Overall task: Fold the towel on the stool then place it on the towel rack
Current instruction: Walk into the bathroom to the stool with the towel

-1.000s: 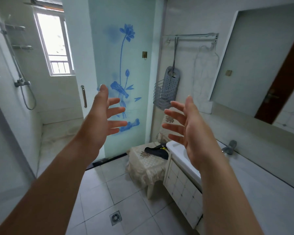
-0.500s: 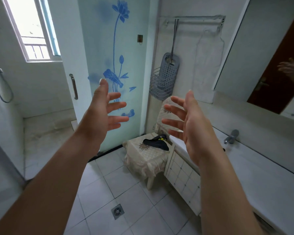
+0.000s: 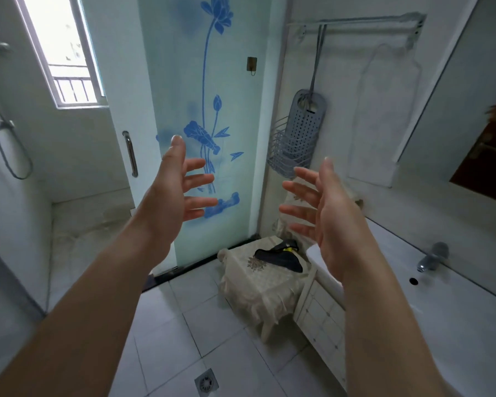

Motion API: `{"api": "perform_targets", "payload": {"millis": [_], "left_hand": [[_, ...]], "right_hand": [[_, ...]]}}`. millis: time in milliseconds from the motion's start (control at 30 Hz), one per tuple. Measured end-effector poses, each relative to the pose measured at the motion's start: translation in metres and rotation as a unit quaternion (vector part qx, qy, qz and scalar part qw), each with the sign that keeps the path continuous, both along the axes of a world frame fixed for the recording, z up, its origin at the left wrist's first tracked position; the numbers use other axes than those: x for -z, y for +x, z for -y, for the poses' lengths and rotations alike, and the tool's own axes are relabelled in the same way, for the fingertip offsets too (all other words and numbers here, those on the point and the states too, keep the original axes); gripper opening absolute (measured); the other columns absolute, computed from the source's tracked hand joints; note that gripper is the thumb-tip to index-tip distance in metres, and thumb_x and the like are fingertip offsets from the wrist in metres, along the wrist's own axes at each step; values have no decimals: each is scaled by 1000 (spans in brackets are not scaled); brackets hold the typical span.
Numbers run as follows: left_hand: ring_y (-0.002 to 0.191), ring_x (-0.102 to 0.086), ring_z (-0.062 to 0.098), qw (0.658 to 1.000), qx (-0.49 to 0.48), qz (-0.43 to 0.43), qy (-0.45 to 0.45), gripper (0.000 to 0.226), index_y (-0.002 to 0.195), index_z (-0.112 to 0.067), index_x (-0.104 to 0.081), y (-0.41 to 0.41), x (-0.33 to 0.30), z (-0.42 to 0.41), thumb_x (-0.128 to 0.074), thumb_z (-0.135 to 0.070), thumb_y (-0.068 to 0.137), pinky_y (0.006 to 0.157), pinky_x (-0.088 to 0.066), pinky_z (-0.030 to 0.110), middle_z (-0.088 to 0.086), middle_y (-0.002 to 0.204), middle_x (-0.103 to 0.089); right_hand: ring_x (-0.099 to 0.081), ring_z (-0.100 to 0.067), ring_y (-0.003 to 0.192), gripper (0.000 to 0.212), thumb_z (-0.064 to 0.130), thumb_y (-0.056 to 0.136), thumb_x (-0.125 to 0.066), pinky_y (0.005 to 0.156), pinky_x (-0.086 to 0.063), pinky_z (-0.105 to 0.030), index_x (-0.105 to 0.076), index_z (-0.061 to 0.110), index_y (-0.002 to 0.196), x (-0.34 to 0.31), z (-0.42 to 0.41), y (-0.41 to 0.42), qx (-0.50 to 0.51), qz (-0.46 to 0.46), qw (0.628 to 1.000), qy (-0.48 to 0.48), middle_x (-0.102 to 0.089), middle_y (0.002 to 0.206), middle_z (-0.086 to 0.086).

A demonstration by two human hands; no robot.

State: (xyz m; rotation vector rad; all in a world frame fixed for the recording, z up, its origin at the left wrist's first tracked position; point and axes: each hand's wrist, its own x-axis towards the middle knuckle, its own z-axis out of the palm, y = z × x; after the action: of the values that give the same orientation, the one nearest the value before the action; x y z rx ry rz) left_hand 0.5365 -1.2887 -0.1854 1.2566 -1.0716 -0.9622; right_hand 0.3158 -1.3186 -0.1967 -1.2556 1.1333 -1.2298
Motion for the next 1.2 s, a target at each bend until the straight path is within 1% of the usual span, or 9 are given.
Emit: {"api": "perform_targets", "payload": {"millis": [133,333,433,600,800,900,1000,1133,1200], "left_hand": [[91,-75,19,1000,-5,17,-2,74,121,-35,-62,1,-9,49,-25,-82,78,84,-50,41,-9,118,-71],[91,-75,19,999,-23,27,2,74,119,-36,-63,5,-6,109,-26,-84,76,87,-50,43,-9,116,-72],[91,-75,18,999,-25,28,10,74,120,-36,-62,7,-2,131,-25,-84,77,87,-50,43,-9,116,-72],[91,-76,18,999,-18,32,13,74,121,-35,-62,10,1,163,-25,-83,78,87,-51,43,-8,117,-72],[90,-76,19,1000,5,27,14,73,118,-35,-63,26,9,201,-25,-82,78,85,-51,42,-7,117,-72],[92,-75,20,999,30,25,15,75,119,-35,-63,41,14,223,-24,-83,77,84,-50,41,-7,118,-72],[94,-75,21,998,63,22,17,76,121,-33,-62,59,16,249,-23,-82,76,79,-50,38,-5,120,-71],[93,-75,21,994,103,20,13,71,123,-31,-62,87,16,288,-21,-77,88,81,-52,39,-4,119,-71],[92,-75,21,992,125,20,10,70,124,-30,-62,102,16,307,-20,-75,91,82,-52,39,-4,119,-72]], "right_hand": [[-74,-12,99,67,82,83,-32,91,-53,-45,-64,42,126,-5,55,-5,-2,14,1000,-4,-74,118,16],[-75,-11,98,65,84,82,-33,85,-52,-42,-65,45,123,3,123,0,-28,15,999,3,-74,117,18],[-75,-11,99,66,84,79,-33,85,-52,-42,-65,45,123,5,147,-1,-31,21,999,7,-74,117,18],[-74,-11,100,63,82,86,-32,89,-53,-43,-64,45,125,9,176,3,-26,18,1000,2,-74,118,18],[-75,-11,97,61,79,91,-30,90,-53,-43,-65,43,124,16,202,18,6,15,1000,8,-74,117,16],[-75,-10,96,59,77,92,-30,91,-53,-44,-65,42,123,20,214,32,28,11,1000,10,-75,116,16],[-74,-11,98,59,77,93,-29,95,-52,-46,-65,42,123,20,227,51,58,10,998,12,-75,116,15],[-74,-13,101,58,76,93,-28,97,-52,-47,-66,42,123,18,243,81,105,10,994,19,-75,117,15],[-74,-13,101,57,76,93,-29,97,-52,-46,-66,43,122,18,251,97,130,11,991,24,-75,116,15]]}}
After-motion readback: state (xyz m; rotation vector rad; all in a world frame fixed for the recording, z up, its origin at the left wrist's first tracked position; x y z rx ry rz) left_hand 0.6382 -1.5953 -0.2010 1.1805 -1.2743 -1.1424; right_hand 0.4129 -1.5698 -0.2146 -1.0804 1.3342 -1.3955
